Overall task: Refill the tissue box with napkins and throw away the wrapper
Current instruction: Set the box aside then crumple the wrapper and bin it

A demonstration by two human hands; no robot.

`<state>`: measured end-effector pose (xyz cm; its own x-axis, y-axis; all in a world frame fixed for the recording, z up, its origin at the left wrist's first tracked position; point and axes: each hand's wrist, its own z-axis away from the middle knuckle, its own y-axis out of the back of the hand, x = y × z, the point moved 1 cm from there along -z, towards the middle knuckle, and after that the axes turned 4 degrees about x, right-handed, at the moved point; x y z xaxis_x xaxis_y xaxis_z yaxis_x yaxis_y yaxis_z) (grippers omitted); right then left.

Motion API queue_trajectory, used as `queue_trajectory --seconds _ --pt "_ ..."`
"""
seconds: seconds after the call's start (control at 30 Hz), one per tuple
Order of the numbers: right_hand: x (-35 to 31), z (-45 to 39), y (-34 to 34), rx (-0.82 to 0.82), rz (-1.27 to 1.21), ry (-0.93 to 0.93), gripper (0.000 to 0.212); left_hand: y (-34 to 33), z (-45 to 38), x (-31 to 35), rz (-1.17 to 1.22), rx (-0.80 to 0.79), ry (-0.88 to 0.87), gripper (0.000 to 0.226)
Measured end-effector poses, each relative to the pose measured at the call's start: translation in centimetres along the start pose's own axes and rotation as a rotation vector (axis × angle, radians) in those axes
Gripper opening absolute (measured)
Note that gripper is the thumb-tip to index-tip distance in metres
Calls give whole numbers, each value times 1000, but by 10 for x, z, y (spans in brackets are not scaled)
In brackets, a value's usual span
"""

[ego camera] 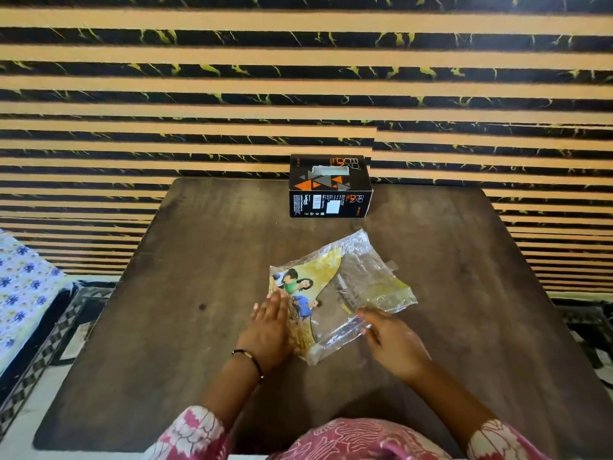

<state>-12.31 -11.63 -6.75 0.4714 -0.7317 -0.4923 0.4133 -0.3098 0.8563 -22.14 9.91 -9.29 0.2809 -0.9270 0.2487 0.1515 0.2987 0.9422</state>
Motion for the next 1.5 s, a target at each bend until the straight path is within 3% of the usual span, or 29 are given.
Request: queue_trajectory --seconds 0.1,0.43,0.5,0.63,0.7,0.87,1.0,1.1,1.2,1.33,1.43,1.5 --pt "-6 -2 -5 -128 9 -53 53 -3 0 10 4 -87 2 71" --pt "-24 -6 -30 -178 -104 -87 64 -1 11 49 348 24 -52 14" --pt "-23 -4 -35 -165 -77 -73 63 -2 17 56 362 38 -24 27" --pt "-19 -2 -40 -160 -39 -27 65 -7 18 60 433 118 69 82" --pt "-18 -3 -39 -159 -15 3 64 -6 11 58 433 97 128 95" --pt "-18 -7 -39 -165 25 23 65 -3 1 61 295 -2 55 64" --pt "-17 -2 -37 -114 -33 -39 68 -5 4 68 357 19 35 34" --pt "-18 1 -32 -12 -163 -68 67 -6 8 73 468 120 -26 42" --pt "-20 1 -24 85 -272 -75 59 -3 9 75 616 263 -61 22" --pt "-22 0 -19 144 -305 -56 55 2 10 76 730 363 -42 42" --pt "-21 3 -18 148 -316 -30 56 2 6 73 769 287 -10 76" --pt "-20 5 -18 156 -336 5 59 1 2 71 722 242 -37 78"
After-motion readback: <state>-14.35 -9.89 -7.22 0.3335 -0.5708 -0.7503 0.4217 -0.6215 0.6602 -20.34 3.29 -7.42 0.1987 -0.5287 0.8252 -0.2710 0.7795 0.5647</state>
